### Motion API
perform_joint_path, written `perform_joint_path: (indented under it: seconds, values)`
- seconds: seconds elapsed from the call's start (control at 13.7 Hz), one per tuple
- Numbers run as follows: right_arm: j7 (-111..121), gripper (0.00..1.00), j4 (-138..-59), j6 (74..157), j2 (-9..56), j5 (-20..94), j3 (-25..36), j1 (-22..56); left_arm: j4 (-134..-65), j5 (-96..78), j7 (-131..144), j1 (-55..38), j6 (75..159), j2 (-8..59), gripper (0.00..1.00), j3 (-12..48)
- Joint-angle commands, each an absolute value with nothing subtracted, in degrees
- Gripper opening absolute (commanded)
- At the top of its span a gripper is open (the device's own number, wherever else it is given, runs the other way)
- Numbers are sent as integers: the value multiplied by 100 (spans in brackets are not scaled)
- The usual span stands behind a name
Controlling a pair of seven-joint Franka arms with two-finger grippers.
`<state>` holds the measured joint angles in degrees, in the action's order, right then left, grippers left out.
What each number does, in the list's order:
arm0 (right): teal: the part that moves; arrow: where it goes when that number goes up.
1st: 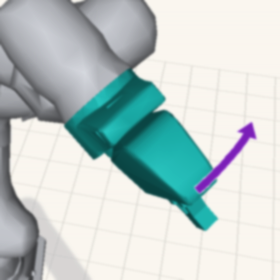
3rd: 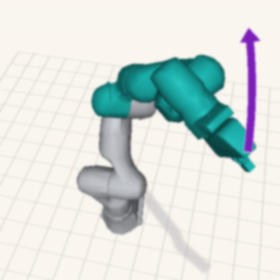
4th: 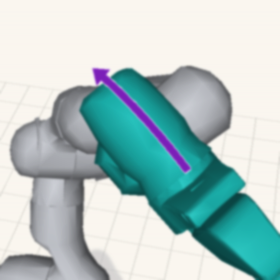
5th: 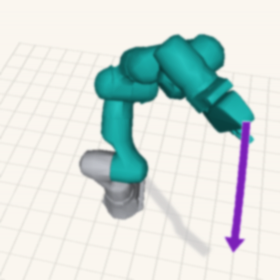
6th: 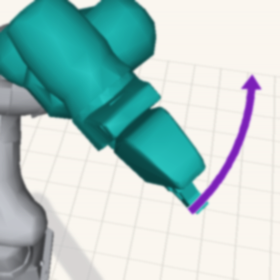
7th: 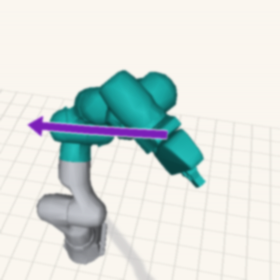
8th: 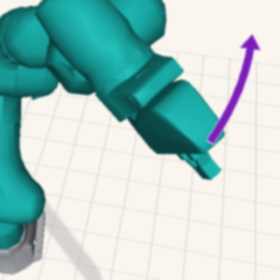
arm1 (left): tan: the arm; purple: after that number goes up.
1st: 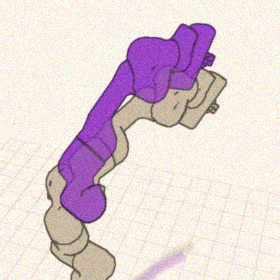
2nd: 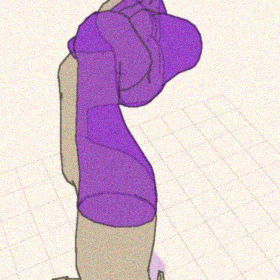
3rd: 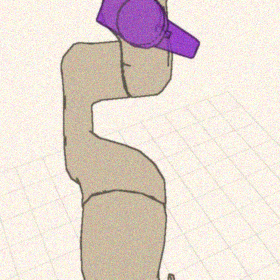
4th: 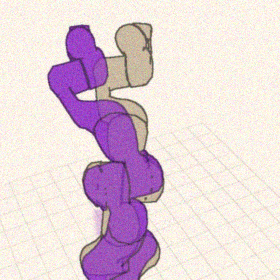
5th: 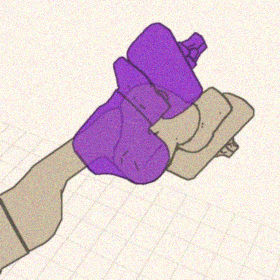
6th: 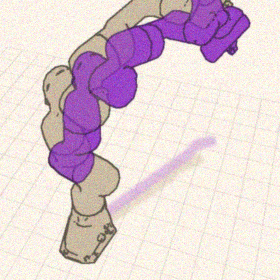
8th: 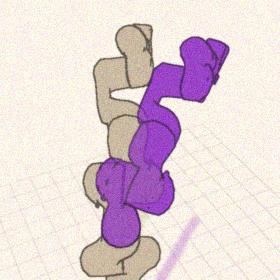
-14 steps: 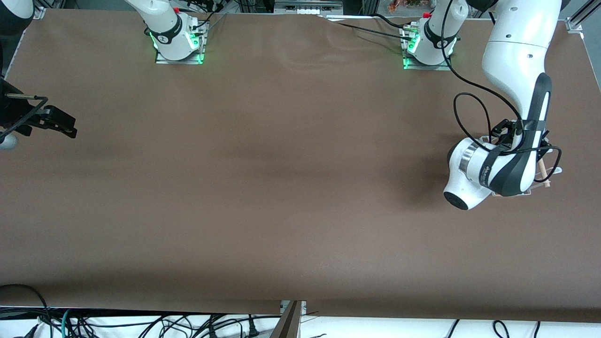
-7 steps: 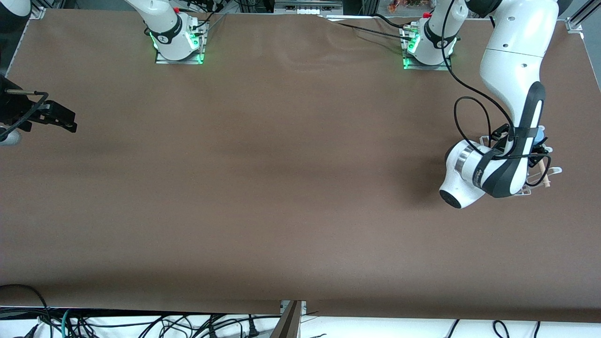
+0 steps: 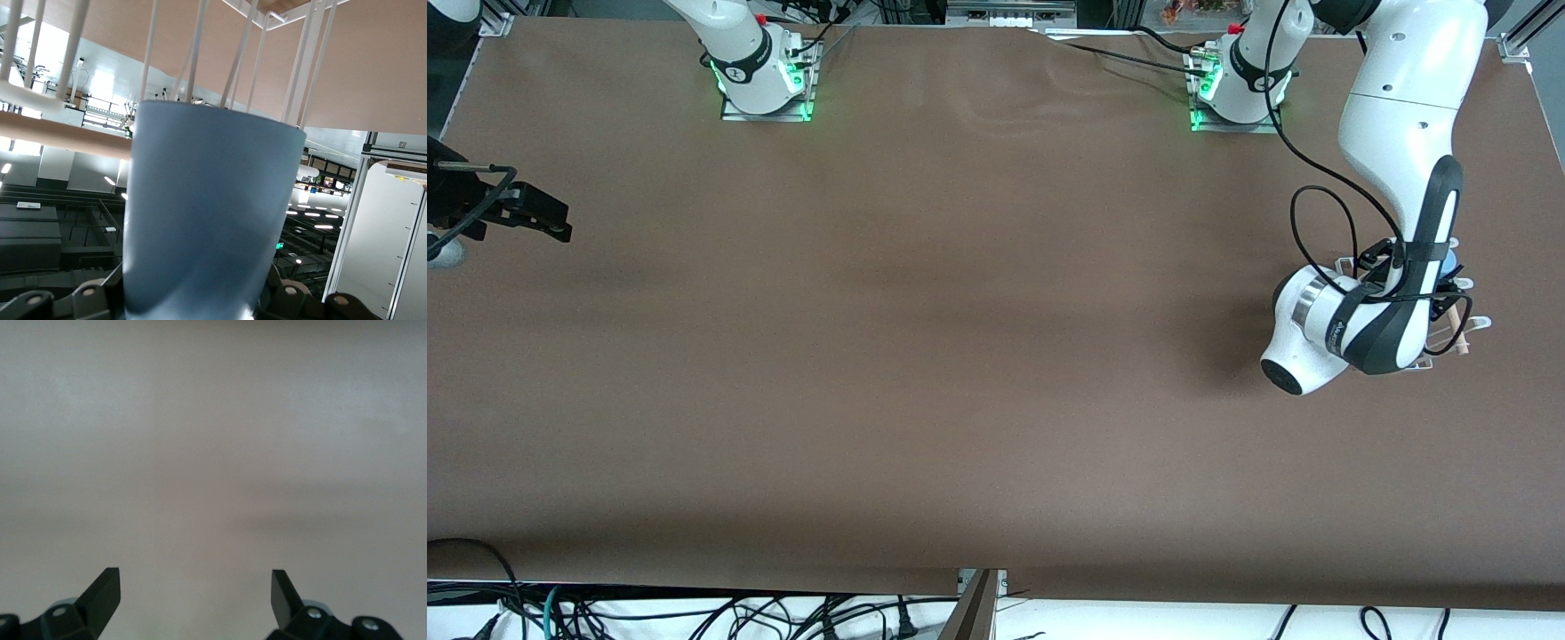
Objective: Transfer cup to left arm and place on rack
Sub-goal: 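Lower the cup into the rack slots with the left gripper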
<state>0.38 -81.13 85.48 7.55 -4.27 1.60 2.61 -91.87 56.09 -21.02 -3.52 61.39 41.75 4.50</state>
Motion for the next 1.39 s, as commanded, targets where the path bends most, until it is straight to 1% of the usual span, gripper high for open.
perform_joint_path:
  seconds: [0.0,0.07,0.29,0.66,0.88,0.95,1.17,1.32]
  values:
    - [70,100,-8253,8420,519,-369,88,80,-9308,5931,-2083,-343,6205,4148,78,475]
    - [62,100,-8262,8403,501,-300,88,70,-9308,5985,-2083,-351,6196,4166,100,475]
    - [26,100,-8262,8411,501,-36,88,-9,-9299,5985,-2074,-334,6205,4166,100,475]
    - [-482,100,-8262,8411,510,-35,18,-9,-9098,5732,-2022,-395,6214,3974,100,580]
    - [-483,100,-8262,8402,527,-26,-17,-9,-8116,4662,-2021,-396,6153,3789,100,624]
    - [-457,100,-8262,8402,527,-35,-70,-9,-7886,4345,-1995,-404,6135,3710,100,624]
    - [-387,100,-8262,8402,562,-35,-70,-9,-7323,3309,-1688,-404,6117,3315,100,633]
    - [-352,100,-8192,8350,624,-70,-62,-9,-7199,2473,-1338,-369,6126,2876,100,589]
